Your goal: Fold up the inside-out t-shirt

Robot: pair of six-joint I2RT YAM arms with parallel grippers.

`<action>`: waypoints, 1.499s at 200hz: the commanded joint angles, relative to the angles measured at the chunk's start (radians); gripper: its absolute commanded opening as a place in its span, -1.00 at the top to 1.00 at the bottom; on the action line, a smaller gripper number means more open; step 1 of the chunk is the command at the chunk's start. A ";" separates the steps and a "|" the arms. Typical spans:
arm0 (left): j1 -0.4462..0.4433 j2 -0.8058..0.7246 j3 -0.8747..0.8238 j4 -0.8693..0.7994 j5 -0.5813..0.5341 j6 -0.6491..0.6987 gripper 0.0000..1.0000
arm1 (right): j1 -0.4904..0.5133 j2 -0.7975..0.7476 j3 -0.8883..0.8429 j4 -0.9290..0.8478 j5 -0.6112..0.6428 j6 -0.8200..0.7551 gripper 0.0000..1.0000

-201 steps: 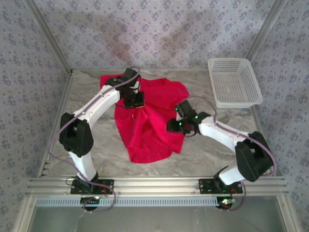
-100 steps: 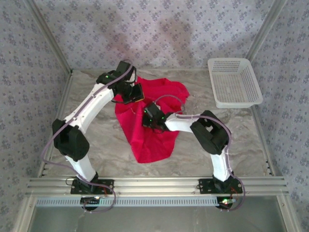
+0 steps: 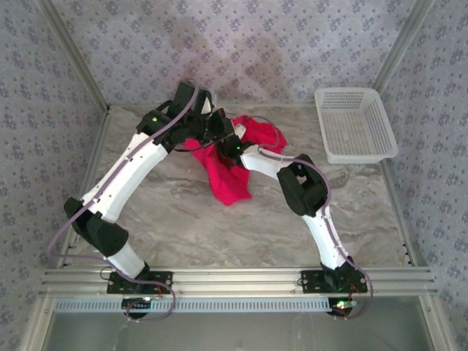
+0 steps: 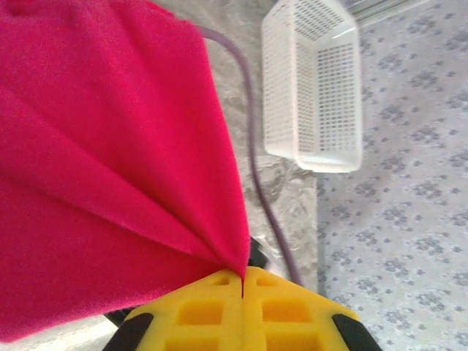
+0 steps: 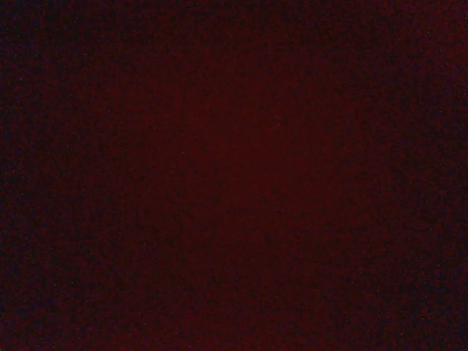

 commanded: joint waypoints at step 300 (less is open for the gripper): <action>0.599 0.257 -0.306 0.118 0.124 0.116 1.00 | -0.149 -0.715 -0.269 -0.260 -0.606 -0.348 1.00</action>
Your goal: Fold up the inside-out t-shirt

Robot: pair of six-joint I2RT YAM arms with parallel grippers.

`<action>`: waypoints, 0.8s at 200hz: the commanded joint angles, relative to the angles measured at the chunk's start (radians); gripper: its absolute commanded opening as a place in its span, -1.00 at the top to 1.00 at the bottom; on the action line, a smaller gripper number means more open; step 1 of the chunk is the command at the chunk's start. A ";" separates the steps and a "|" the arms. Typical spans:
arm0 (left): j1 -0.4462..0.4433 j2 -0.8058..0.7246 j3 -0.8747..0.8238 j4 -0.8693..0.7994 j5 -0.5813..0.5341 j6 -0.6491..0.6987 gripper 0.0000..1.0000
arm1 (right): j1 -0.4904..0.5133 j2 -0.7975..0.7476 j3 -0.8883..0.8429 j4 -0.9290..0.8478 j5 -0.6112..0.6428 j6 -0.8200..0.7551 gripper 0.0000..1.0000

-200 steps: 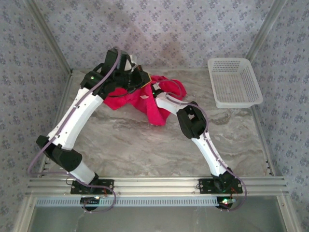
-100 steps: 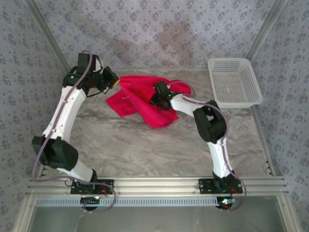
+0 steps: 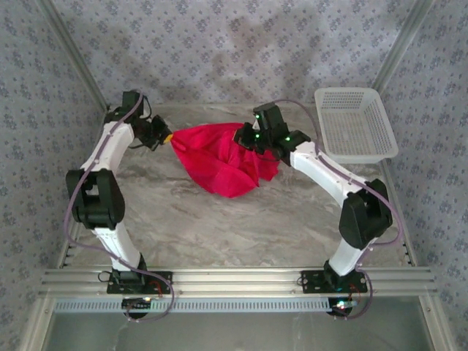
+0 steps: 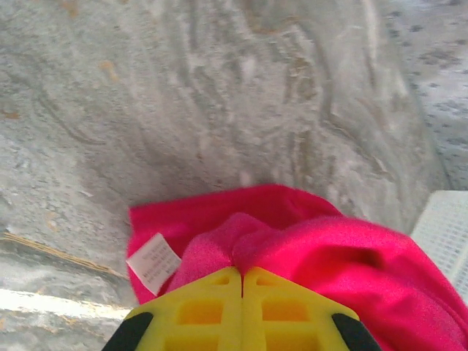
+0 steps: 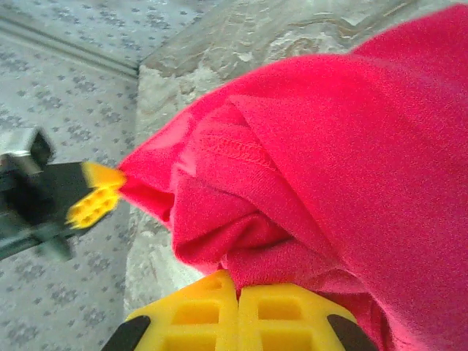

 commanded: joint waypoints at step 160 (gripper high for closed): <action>-0.099 -0.211 -0.367 0.311 -0.027 0.325 0.05 | -0.314 -0.256 -0.403 0.135 -0.373 -0.098 1.00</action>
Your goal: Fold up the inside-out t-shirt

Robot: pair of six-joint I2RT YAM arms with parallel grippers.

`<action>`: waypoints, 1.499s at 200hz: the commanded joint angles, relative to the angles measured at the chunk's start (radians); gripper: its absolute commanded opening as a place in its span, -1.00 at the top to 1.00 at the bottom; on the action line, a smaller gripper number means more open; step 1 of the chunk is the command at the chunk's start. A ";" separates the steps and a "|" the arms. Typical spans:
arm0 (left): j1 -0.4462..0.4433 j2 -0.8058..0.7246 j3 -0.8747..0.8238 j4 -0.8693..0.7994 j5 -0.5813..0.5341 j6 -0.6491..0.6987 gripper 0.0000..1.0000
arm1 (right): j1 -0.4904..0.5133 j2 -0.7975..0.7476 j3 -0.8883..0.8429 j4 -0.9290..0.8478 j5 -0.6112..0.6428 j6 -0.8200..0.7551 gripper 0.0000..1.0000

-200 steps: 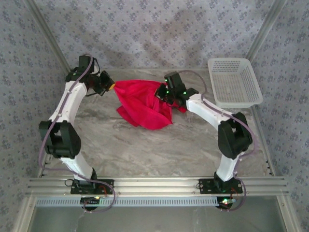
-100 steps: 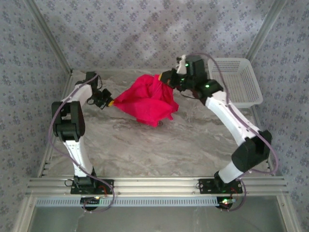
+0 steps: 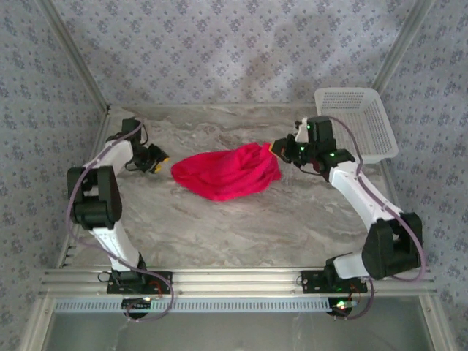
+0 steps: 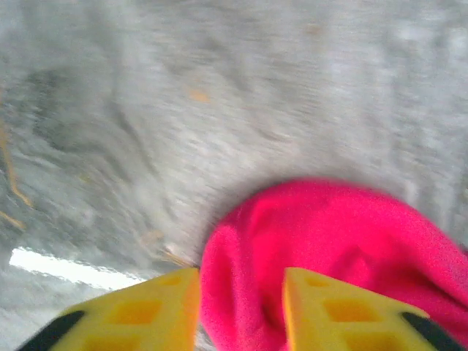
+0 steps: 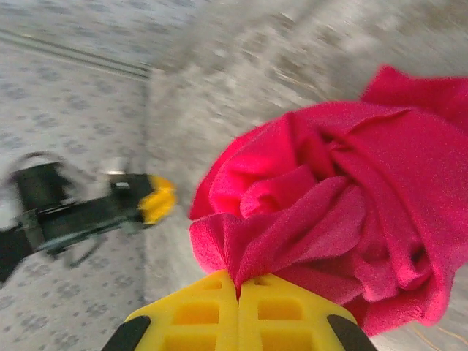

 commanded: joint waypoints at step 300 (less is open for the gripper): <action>-0.090 0.082 0.421 -0.033 0.297 0.087 1.00 | -0.189 -0.050 -0.222 -0.239 0.282 -0.139 1.00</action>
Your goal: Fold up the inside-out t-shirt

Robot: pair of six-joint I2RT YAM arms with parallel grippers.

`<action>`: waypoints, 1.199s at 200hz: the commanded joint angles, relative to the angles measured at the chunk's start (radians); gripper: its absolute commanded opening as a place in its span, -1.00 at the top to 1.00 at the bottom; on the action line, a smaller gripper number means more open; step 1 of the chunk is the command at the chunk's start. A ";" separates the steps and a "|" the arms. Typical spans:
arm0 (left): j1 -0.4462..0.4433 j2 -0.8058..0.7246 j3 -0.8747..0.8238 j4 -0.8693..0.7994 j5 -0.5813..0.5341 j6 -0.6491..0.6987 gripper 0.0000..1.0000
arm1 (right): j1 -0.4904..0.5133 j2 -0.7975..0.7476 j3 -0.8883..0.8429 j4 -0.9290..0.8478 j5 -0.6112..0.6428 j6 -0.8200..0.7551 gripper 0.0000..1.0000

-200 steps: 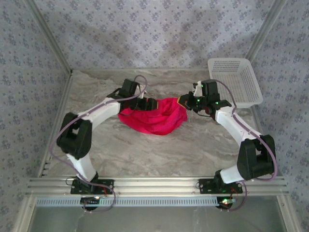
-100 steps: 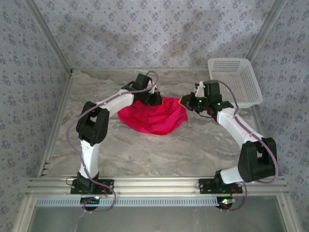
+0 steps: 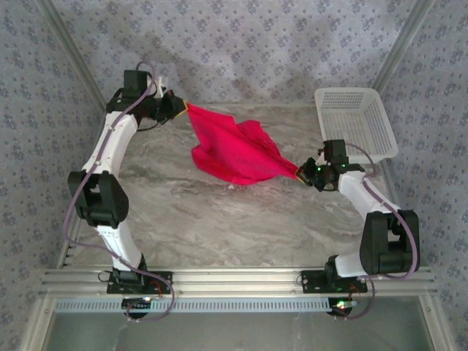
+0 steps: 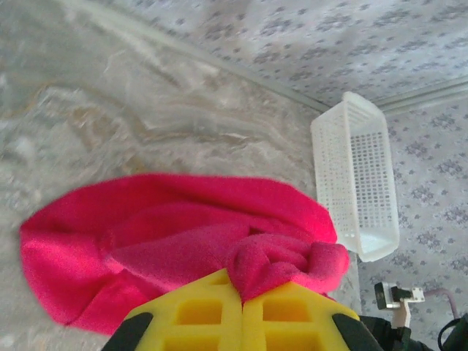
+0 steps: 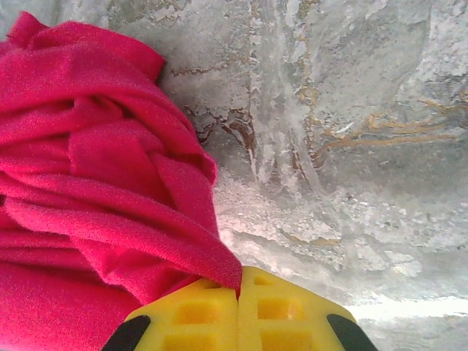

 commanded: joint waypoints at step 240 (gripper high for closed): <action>-0.046 -0.134 -0.495 0.187 -0.027 -0.029 1.00 | 0.504 0.464 0.926 -0.419 0.276 -0.314 1.00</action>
